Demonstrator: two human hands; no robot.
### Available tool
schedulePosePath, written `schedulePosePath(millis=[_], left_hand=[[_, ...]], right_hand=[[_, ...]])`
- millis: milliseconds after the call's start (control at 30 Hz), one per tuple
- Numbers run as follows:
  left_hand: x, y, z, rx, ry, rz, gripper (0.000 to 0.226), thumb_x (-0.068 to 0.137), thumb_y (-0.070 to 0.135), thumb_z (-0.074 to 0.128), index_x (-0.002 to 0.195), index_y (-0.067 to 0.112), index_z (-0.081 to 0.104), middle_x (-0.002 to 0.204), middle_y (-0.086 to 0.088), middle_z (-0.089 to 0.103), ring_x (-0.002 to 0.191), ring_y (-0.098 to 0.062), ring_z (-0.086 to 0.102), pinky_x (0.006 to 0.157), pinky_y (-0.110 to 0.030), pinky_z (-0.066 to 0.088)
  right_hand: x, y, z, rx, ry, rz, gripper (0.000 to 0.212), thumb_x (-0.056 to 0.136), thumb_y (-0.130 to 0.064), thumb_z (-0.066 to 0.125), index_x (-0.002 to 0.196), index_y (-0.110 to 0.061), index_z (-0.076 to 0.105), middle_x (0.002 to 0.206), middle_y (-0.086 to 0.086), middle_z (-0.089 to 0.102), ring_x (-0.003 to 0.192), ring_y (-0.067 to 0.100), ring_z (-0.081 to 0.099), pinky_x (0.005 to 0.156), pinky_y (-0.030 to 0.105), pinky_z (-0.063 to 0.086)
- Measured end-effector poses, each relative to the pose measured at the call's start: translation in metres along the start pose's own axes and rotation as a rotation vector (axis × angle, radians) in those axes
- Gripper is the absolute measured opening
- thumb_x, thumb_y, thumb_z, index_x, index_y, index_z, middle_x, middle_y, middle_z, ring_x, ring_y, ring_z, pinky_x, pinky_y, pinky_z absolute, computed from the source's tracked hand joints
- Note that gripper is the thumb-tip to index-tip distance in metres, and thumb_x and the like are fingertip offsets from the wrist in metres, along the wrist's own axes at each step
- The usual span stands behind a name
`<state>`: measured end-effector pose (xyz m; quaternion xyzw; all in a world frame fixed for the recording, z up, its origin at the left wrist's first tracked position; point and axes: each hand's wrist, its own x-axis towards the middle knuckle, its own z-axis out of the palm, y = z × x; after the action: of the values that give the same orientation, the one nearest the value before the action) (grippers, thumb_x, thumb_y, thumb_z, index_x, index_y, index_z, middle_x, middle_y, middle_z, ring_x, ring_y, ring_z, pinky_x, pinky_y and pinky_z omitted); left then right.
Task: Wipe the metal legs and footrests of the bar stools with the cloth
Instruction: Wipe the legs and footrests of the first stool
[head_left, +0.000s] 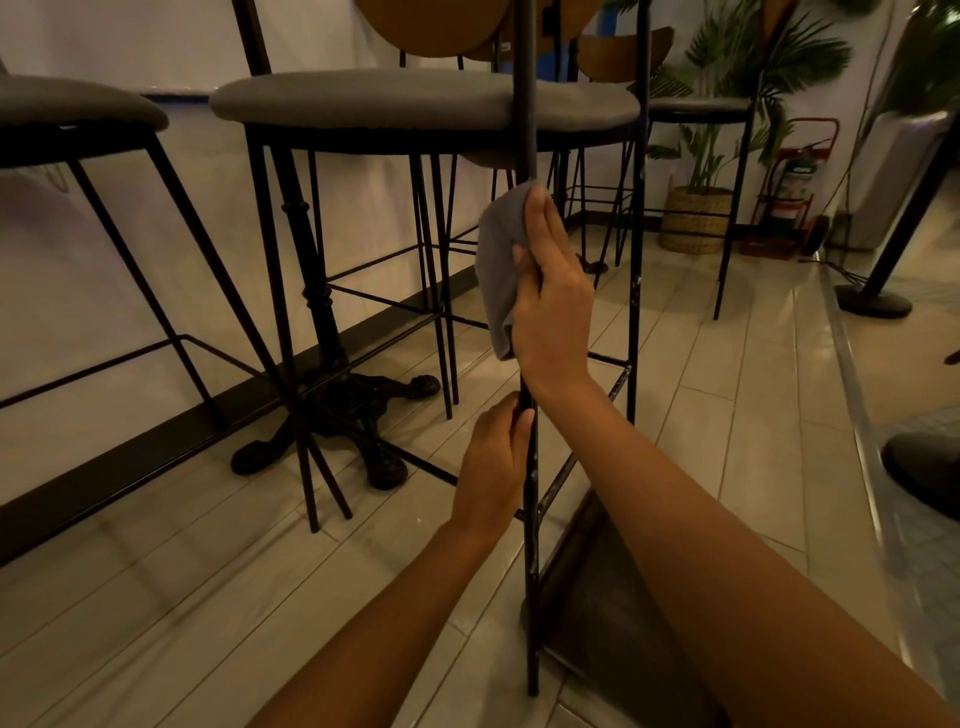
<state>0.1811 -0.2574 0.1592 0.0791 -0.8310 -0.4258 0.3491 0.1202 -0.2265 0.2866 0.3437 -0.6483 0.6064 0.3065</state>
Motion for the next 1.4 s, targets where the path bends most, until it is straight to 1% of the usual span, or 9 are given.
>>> schedulePosePath(millis=[100,367,600,667,867,1100,1267,1333,1400], left_hand=[[-0.001,0.0,0.001,0.021,0.005,0.015,0.037,0.099,0.026,0.036,0.13,0.01,0.047,0.116,-0.006,0.058,0.102,-0.001,0.046,0.08,-0.006,0.035],[-0.002,-0.006,0.006,0.014,0.027,0.025,0.036,0.098,0.024,0.036,0.129,0.009,0.048,0.116,-0.01,0.057,0.09,0.009,0.045,0.074,0.002,0.035],[0.0,-0.009,0.009,0.039,0.036,0.014,0.043,0.096,0.034,0.033,0.129,0.011,0.048,0.116,-0.009,0.058,0.099,0.002,0.047,0.077,0.005,0.034],[-0.001,-0.009,0.008,0.038,0.034,0.012,0.042,0.096,0.032,0.034,0.129,0.01,0.048,0.116,-0.009,0.058,0.1,0.001,0.047,0.076,0.003,0.035],[-0.002,-0.006,0.008,0.014,0.034,0.004,0.036,0.099,0.022,0.034,0.13,0.009,0.046,0.121,-0.01,0.056,0.102,0.002,0.043,0.076,0.003,0.032],[0.0,-0.008,0.01,0.039,0.055,0.026,0.039,0.098,0.029,0.034,0.129,0.01,0.048,0.114,-0.009,0.059,0.099,0.001,0.047,0.077,0.002,0.035],[-0.002,-0.007,0.009,0.037,0.042,0.014,0.041,0.097,0.031,0.035,0.13,0.01,0.047,0.116,-0.009,0.058,0.106,-0.011,0.053,0.084,-0.01,0.037],[-0.002,-0.005,0.008,0.029,0.034,0.013,0.046,0.096,0.037,0.034,0.13,0.009,0.047,0.116,-0.01,0.058,0.107,-0.012,0.053,0.086,-0.014,0.039],[-0.002,-0.004,0.007,0.019,0.036,0.013,0.057,0.092,0.047,0.029,0.13,0.009,0.048,0.117,-0.009,0.058,0.107,-0.01,0.052,0.087,-0.015,0.039]], right_hand=[[0.014,-0.004,-0.001,-0.003,0.002,-0.033,0.047,0.093,0.005,0.039,0.138,0.0,0.03,0.147,0.021,0.032,0.128,0.009,0.025,0.096,-0.008,0.017],[0.003,0.0,-0.004,-0.024,-0.006,-0.066,0.047,0.091,0.009,0.04,0.137,0.002,0.033,0.146,0.021,0.032,0.124,0.005,0.027,0.094,-0.009,0.02],[0.018,-0.006,-0.005,-0.012,-0.008,-0.122,0.047,0.09,0.014,0.037,0.136,0.008,0.031,0.146,0.026,0.029,0.124,-0.004,0.026,0.082,-0.013,0.023],[0.013,-0.002,-0.005,-0.038,0.0,-0.124,0.047,0.09,0.012,0.039,0.136,0.005,0.033,0.146,0.025,0.031,0.122,-0.007,0.027,0.086,-0.011,0.022],[-0.016,0.014,-0.01,-0.061,-0.056,-0.102,0.048,0.089,0.008,0.04,0.136,0.002,0.034,0.146,0.021,0.034,0.129,0.014,0.036,0.103,0.002,0.024],[0.004,0.0,-0.012,-0.036,-0.061,-0.092,0.049,0.089,0.012,0.039,0.137,0.006,0.03,0.145,0.025,0.031,0.121,-0.01,0.024,0.087,-0.012,0.01],[0.016,-0.008,-0.004,0.061,0.024,-0.039,0.048,0.093,0.001,0.035,0.14,0.005,0.023,0.149,0.023,0.027,0.14,0.024,0.022,0.107,0.002,0.014],[0.02,-0.012,-0.002,0.134,0.062,0.02,0.049,0.094,0.0,0.035,0.141,0.003,0.021,0.147,0.021,0.029,0.138,0.029,0.027,0.11,0.016,0.021],[0.025,-0.016,-0.001,0.168,0.087,0.037,0.049,0.094,0.001,0.035,0.141,0.002,0.021,0.146,0.021,0.031,0.137,0.029,0.03,0.108,0.017,0.027]])
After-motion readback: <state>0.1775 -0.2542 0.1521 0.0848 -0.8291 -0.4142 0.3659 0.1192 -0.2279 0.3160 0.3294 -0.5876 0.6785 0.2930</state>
